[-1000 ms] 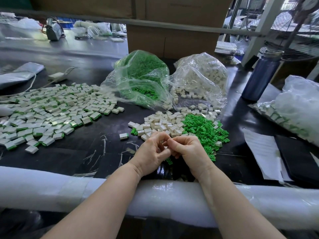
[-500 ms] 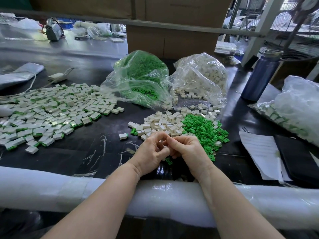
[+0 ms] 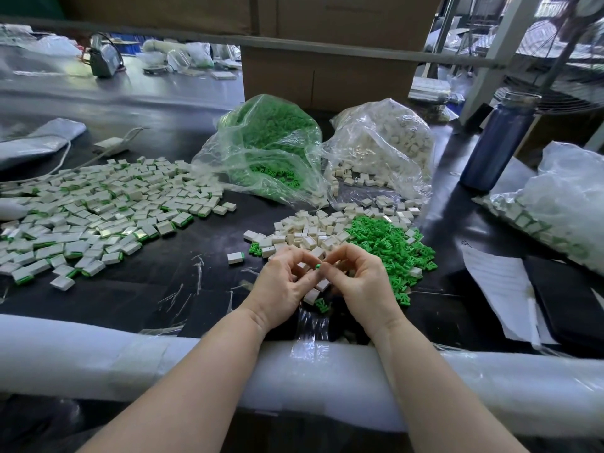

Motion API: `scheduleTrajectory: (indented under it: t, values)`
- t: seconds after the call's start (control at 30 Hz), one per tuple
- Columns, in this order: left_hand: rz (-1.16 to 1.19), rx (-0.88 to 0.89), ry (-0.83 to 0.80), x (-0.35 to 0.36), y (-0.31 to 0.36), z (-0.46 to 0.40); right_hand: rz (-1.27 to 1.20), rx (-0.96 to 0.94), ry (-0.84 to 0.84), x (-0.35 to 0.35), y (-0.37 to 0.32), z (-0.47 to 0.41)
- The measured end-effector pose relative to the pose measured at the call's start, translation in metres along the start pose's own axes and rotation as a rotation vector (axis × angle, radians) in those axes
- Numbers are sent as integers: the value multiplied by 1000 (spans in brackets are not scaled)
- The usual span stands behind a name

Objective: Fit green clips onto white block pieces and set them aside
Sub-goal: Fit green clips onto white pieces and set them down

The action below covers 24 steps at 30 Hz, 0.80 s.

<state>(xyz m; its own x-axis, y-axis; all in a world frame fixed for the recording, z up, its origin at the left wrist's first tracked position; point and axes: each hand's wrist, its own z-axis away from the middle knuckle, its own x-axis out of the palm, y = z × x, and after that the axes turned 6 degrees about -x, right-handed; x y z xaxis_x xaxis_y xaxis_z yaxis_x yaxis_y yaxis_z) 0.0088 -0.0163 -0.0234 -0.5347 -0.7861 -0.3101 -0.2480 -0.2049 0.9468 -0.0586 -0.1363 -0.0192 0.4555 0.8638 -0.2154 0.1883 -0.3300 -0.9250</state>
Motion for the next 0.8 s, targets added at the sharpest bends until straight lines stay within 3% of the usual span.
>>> scheduleTrajectory:
  t: [0.17,0.3,0.43,0.6,0.8]
  values:
    - [6,4,26,0,-1,0,70,-31,29,2,0,0]
    - [47,-4,163,0,-5,0,68,-40,80,1,-1,0]
    - [48,-3,452,-4,-5,-1,116,-43,85,1,-1,1]
    - [-144,-168,847,-16,-13,-7,200,-30,48,1,4,2]
    - [-209,-245,852,-16,-11,-5,307,-18,-11,2,5,2]
